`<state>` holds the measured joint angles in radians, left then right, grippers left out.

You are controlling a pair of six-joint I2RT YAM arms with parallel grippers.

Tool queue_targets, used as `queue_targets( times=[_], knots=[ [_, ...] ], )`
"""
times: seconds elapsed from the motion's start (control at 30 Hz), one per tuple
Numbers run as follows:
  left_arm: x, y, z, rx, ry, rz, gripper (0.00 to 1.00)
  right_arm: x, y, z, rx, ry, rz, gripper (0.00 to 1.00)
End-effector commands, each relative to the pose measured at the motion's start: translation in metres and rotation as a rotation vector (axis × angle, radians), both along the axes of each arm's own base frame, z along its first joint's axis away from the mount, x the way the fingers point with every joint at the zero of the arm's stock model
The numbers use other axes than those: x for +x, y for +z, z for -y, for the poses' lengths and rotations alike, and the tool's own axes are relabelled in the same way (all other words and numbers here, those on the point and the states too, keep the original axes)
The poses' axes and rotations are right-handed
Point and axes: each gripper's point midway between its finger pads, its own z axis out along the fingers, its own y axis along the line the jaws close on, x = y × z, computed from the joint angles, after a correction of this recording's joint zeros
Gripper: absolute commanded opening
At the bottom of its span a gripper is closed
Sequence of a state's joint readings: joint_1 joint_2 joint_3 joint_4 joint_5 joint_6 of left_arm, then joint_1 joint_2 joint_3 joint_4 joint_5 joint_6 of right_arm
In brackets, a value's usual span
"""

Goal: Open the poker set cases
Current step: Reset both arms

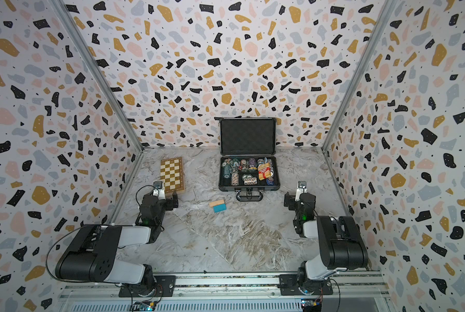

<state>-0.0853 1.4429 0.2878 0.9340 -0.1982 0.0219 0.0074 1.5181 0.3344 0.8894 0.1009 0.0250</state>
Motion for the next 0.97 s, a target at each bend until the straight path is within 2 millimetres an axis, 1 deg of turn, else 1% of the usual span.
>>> queue_targets(
  times=[0.0, 0.93],
  knots=[
    [-0.0008, 0.0012, -0.0007, -0.01, 0.0, 0.011, 0.99, 0.0042, 0.0065, 0.0005, -0.004, -0.002, 0.018, 1.0],
    [0.0033, -0.0002, 0.0013, -0.014, -0.011, -0.01, 0.99, 0.0043, 0.0066, 0.0005, -0.004, -0.002, 0.018, 1.0]
  ],
)
